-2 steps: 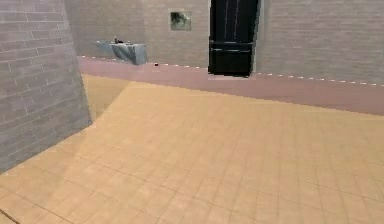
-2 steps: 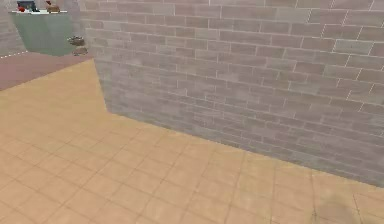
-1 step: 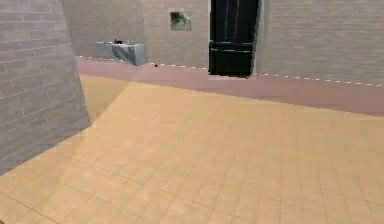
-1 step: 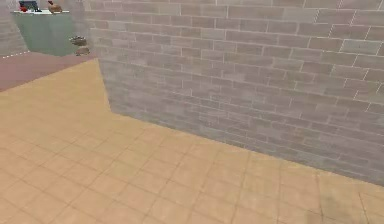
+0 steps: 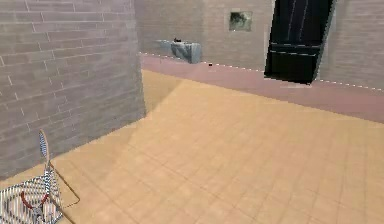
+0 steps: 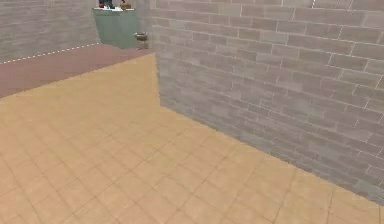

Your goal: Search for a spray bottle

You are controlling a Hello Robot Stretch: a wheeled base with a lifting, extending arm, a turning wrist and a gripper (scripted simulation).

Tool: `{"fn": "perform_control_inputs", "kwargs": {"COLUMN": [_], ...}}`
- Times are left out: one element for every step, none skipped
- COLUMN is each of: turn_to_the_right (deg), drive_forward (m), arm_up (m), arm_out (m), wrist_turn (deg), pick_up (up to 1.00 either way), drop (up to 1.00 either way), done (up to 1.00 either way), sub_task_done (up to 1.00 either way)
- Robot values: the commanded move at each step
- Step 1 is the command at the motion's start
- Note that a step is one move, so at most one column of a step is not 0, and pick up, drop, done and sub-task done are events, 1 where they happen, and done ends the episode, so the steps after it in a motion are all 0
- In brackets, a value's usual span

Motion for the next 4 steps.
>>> {"fn": "perform_control_inputs", "kwargs": {"turn_to_the_right": [0.0,0.0,-3.0,0.0], "drive_forward": [1.0,1.0,0.0,0.8], "arm_up": [0.0,0.0,0.0,0.0], "arm_out": [0.0,0.0,0.0,0.0], "wrist_turn": [0.0,0.0,0.0,0.0], "pick_up": [0.0,0.0,0.0,0.0], "drop": [0.0,0.0,0.0,0.0], "done": [0.0,0.0,0.0,0.0], "sub_task_done": [0.0,0.0,0.0,0.0]}}
